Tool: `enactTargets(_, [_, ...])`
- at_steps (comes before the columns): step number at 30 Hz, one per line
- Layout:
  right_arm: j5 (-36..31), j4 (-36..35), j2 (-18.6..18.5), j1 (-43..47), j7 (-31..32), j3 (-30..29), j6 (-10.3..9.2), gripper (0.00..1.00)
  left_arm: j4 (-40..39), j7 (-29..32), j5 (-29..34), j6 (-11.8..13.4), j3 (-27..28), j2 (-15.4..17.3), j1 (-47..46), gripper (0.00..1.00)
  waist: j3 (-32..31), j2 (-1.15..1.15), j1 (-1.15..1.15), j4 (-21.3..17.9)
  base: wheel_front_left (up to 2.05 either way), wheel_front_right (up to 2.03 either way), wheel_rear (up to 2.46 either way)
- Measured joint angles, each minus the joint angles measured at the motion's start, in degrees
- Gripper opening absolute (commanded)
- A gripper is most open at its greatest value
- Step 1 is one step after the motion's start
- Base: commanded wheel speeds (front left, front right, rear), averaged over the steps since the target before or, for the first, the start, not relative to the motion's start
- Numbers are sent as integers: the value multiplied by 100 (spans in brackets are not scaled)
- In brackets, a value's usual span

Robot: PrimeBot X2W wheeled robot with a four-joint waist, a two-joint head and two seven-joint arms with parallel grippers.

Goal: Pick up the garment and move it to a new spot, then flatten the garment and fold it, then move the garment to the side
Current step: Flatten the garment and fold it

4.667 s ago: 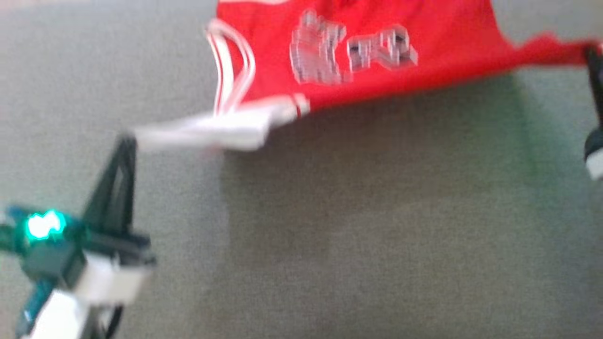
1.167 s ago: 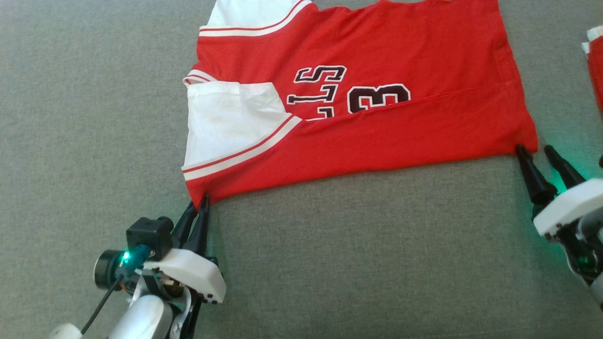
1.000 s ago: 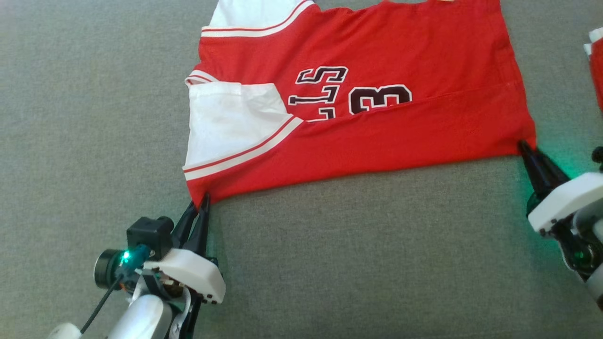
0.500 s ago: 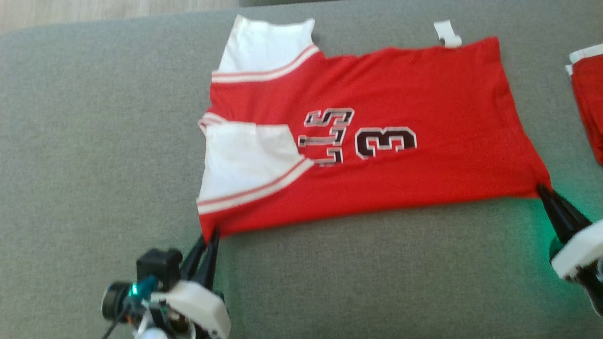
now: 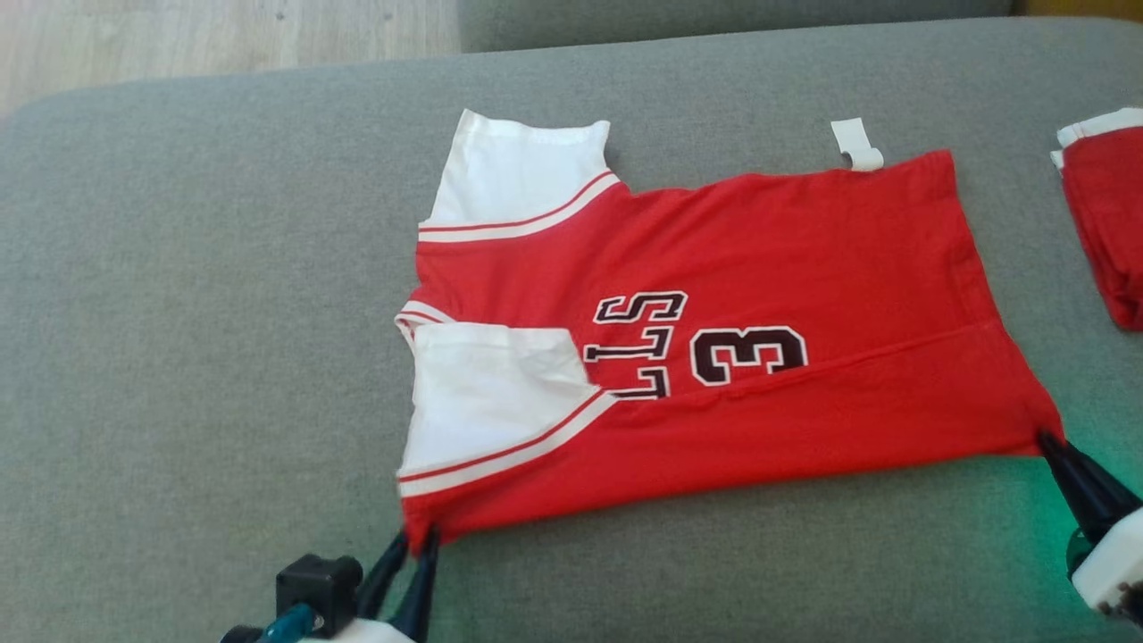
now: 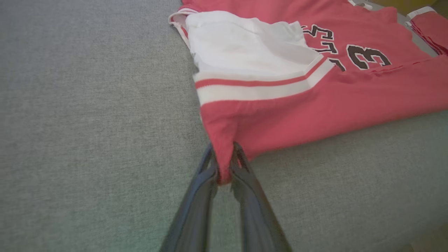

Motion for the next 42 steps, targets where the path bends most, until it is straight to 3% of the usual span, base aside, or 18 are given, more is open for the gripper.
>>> enactTargets(1, [55, -4, 1, 22, 1, -7, 0, 0, -1, 0, 0, 0, -7, 4, 3, 46, -15, 0, 0, 7, 0, 0, 0])
enactTargets(2, [109, -8, 1, 54, 1, -16, 0, 10, 2, 1, 0, -1, -9, 11, 4, 70, -29, 0, 0, 14, 0, 0, 0])
enactTargets(3, [123, -7, 1, 81, 1, -23, 0, 39, 11, 12, 0, -4, -10, 24, 4, 93, -42, 0, 0, 20, 0, 0, 0])
enactTargets(4, [125, -1, 1, 94, 1, -23, 0, 91, 26, 49, -1, -8, -12, 35, 0, 100, -53, 0, 0, 25, 0, 0, 0])
enactTargets(5, [126, 9, 2, 96, 1, -35, 0, 100, 53, 77, 0, -9, -30, 49, -9, 100, -63, 0, 0, 28, 0, 0, 0])
enactTargets(13, [-223, -24, 29, 57, -100, -453, 0, 100, -3, 75, 135, -34, 25, 191, -492, 100, 58, 0, 1, -16, 0, 0, 0])
enactTargets(20, [-703, -356, 145, -144, -140, -992, 0, 100, 38, 432, 266, -487, 269, 389, -2530, 100, 454, 0, 2, -45, 0, 0, 0])
enactTargets(30, [-1310, -912, 465, -903, -132, -1144, 0, 100, 1768, 1834, -302, -1526, 394, 407, -5272, 100, 1134, 0, 3, -557, 0, 0, 0])
enactTargets(37, [-1619, -1340, 715, -1179, -125, -1166, 0, 100, 2929, 2683, -319, -1730, 308, 586, -6368, 100, 1587, 0, 2, -1116, 0, 0, 0])
enactTargets(42, [-1726, -1447, 793, -1243, -81, -1185, 0, 100, 3442, 2870, -318, -1773, 258, 734, -6617, 100, 1808, 0, 2, -1385, 0, 0, 0])
